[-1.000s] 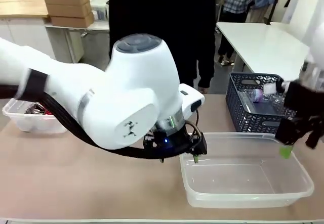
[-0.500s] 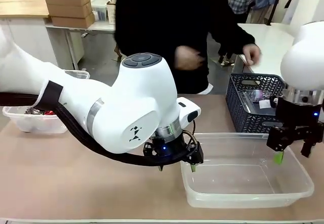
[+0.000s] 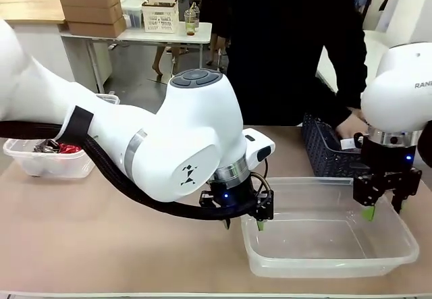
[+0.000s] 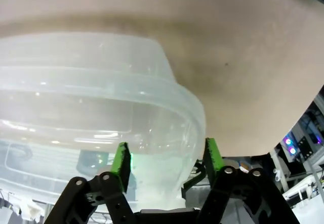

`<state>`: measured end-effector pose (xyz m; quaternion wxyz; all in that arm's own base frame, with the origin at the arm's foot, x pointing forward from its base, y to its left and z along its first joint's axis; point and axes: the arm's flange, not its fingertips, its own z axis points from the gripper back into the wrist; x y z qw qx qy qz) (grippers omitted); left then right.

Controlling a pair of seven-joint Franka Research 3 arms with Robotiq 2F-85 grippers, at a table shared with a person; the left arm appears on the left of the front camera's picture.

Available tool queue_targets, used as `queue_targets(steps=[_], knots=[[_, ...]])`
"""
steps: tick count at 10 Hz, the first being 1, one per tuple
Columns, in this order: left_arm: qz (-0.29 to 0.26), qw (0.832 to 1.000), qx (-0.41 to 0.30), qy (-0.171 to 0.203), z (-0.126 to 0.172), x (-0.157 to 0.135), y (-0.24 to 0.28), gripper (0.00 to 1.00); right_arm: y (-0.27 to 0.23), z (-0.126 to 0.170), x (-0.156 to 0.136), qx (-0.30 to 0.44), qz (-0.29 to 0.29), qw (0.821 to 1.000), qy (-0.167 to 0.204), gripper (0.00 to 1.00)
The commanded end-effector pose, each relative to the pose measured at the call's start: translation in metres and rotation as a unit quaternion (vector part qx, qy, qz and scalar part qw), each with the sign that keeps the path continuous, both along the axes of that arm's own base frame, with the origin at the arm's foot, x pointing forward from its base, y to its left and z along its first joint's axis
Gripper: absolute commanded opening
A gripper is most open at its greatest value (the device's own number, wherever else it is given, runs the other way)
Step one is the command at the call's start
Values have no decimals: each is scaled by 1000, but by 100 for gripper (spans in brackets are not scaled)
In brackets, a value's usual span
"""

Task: Sort the waste into each basket.
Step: Pick up the Organizing box on the right side of the table and lift it.

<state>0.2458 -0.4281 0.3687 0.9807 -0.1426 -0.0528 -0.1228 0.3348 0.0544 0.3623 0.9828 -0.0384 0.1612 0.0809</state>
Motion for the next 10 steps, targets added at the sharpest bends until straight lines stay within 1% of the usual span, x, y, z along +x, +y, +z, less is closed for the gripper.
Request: queue_targets(steps=[1,2,3,4,5,7,8,9,10], knots=[[-9,1000,-12,5,3,1,-1,38,-25,-51,-87,-16,-3,1000,-21,0],[-8,1000,-15,7,3,1,-2,0,-25,-51,-88,-13,1,1000,-20,0],[-5,1000,-20,8,4,1,-2,0,-26,-49,-89,-19,2,1000,-22,15],[-3,1000,-17,4,6,1,-1,0,-27,-45,-90,-19,1,1000,-25,5],[-2,1000,-15,3,7,1,-1,0,-28,-42,-92,-20,-2,999,-25,0],[-3,1000,-14,5,6,1,-1,0,-29,-35,-96,-21,-7,999,-24,0],[-2,1000,-12,8,7,-1,2,0,-30,-30,-97,-19,-14,1000,-7,0],[-4,1000,-14,25,16,-7,14,0,-29,-19,-101,-21,-22,999,15,0],[-8,999,-12,33,32,-17,31,0,-28,0,-106,-17,-25,999,24,0]])
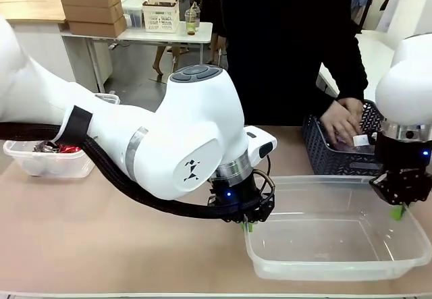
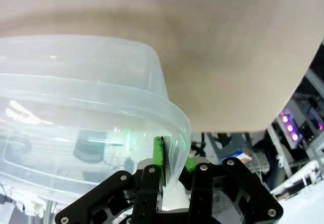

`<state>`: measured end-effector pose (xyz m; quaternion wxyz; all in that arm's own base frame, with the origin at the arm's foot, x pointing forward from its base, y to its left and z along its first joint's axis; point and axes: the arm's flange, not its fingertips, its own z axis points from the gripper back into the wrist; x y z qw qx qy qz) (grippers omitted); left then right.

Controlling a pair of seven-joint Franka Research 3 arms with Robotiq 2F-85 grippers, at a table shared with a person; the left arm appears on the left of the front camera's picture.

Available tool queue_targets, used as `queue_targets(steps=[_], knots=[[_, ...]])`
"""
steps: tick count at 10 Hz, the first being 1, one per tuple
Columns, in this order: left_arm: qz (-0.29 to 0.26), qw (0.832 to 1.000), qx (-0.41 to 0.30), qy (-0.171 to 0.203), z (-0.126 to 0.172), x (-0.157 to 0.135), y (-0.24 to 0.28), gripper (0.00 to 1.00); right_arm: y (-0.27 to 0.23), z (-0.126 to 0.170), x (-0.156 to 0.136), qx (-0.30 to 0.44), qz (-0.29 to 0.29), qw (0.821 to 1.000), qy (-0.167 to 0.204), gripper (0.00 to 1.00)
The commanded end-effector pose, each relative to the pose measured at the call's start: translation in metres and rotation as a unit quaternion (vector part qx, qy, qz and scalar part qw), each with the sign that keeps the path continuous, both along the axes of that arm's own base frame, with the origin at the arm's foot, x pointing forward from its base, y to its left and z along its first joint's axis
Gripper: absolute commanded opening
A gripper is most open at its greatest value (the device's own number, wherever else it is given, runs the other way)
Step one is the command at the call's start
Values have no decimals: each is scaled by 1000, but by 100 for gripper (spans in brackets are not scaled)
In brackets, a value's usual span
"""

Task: Sort the waste into each basket.
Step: Pick up the Organizing box on the right side of the table and lift it.

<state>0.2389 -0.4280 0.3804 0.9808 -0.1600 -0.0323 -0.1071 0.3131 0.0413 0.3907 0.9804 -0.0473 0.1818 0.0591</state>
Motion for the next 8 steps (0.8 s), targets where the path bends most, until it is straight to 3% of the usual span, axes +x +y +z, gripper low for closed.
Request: queue_targets(steps=[1,3,5,8], knots=[[-38,999,-2,3,41,-24,46,0,-13,-6,-87,-13,-10,1000,21,0],[-60,998,-18,6,84,-37,63,0,15,36,-82,-24,21,999,8,0],[-41,999,-17,-3,112,-27,80,0,53,70,-62,-3,40,999,-10,0],[24,999,-12,19,121,-7,124,0,117,105,-1,46,35,998,-3,0]])
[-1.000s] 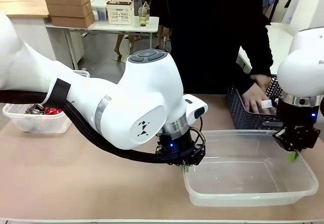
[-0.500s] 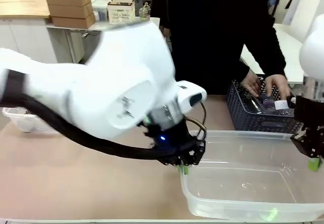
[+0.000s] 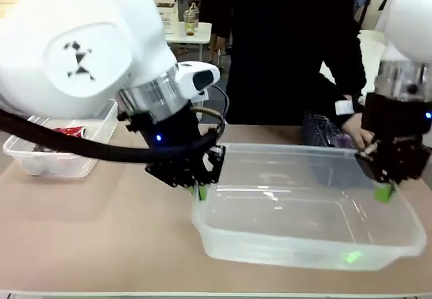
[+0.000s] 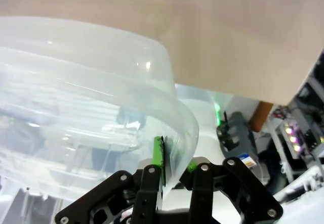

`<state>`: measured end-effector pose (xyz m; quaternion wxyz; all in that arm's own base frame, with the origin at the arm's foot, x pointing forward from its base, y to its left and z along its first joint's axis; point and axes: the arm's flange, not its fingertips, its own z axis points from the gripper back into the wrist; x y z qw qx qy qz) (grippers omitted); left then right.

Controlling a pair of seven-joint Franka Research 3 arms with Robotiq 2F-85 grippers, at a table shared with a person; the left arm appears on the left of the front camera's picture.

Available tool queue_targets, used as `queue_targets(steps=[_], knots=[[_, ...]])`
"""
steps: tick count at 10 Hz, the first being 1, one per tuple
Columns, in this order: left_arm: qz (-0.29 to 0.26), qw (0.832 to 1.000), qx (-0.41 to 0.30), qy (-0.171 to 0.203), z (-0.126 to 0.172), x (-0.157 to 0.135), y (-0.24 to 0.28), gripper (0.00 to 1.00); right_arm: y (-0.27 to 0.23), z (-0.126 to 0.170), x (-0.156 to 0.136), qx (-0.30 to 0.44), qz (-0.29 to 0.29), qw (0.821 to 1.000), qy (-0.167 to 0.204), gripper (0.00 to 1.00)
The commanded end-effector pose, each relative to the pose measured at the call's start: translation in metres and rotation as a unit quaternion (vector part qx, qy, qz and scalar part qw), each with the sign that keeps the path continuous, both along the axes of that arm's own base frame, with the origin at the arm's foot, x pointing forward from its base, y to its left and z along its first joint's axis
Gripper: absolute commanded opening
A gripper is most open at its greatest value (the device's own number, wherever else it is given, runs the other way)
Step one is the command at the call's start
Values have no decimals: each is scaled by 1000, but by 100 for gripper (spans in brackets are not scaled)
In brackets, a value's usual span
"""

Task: Sort the waste into each basket.
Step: Pick up the Organizing box on the right side of the table and lift it.

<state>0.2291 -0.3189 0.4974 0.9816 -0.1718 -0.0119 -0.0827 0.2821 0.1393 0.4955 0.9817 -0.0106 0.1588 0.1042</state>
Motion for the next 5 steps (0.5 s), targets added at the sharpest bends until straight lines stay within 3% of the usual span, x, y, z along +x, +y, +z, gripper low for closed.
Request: queue_targets(steps=[1,2,3,4,5], knots=[[29,1000,-6,-6,6,8,29,0,39,3,48,11,-15,1000,7,0],[47,999,-16,-9,7,13,41,0,53,-1,61,31,-33,999,4,0],[22,1000,0,2,2,10,17,0,52,-9,59,72,-61,995,-38,0],[22,1000,0,2,2,10,17,0,33,-1,48,12,-8,1000,3,0],[22,1000,0,2,2,10,17,0,33,-1,48,12,-8,1000,3,0]])
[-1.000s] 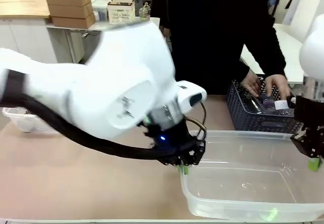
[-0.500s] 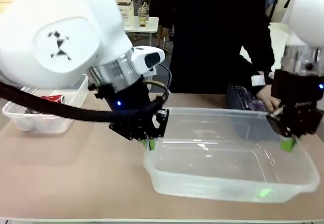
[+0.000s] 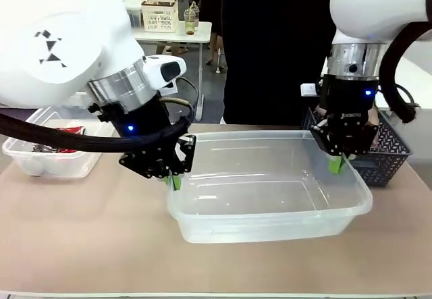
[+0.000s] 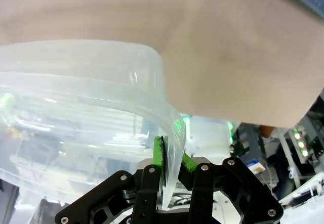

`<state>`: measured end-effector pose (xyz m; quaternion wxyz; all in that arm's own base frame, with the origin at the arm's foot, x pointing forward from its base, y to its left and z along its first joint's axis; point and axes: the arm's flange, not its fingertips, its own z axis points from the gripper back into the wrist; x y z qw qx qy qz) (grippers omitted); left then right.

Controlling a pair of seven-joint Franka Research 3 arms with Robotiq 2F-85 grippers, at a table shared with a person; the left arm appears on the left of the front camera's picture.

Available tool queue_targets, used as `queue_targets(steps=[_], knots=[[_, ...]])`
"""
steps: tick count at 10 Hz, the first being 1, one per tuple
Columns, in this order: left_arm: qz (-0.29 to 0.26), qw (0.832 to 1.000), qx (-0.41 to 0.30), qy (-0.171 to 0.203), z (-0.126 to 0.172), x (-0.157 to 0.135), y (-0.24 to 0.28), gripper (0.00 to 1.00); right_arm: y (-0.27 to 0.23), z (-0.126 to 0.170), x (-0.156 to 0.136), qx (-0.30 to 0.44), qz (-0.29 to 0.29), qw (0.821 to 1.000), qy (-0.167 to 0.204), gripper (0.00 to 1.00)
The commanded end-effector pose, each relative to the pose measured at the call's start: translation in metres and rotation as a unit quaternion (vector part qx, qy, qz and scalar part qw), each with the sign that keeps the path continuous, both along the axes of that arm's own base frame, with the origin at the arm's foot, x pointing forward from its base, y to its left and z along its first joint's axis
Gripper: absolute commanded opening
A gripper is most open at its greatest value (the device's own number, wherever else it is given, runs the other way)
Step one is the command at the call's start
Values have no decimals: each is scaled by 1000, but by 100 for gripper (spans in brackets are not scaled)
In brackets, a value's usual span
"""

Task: Sort the waste into each basket.
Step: Pick up the Organizing box on the right side of the table and lift it.

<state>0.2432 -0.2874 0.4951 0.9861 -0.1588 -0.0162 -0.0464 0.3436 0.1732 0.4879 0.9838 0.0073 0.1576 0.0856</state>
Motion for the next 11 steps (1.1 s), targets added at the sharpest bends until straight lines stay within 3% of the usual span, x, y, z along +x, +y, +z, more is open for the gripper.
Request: queue_targets(steps=[1,2,3,4,7,9,10,11], knots=[[-15,1000,-13,1,4,-4,-14,0,-1,7,-14,-3,14,1000,2,0],[-15,1000,-13,1,4,-4,-14,0,0,0,0,0,0,1000,0,5],[-6,1000,2,-1,0,-3,-5,8,13,14,18,43,-1,998,-54,5],[3,1000,9,-7,16,26,-13,8,31,20,44,84,6,993,-81,5],[4,999,48,-3,17,97,-2,8,77,-1,100,121,13,991,-52,5],[-9,999,44,14,-6,126,2,8,91,-20,105,128,8,991,-35,5],[24,997,71,-1,4,105,32,8,90,-24,105,136,-6,990,-29,5],[24,997,71,-1,4,105,32,8,53,-30,116,73,7,996,-51,5]])
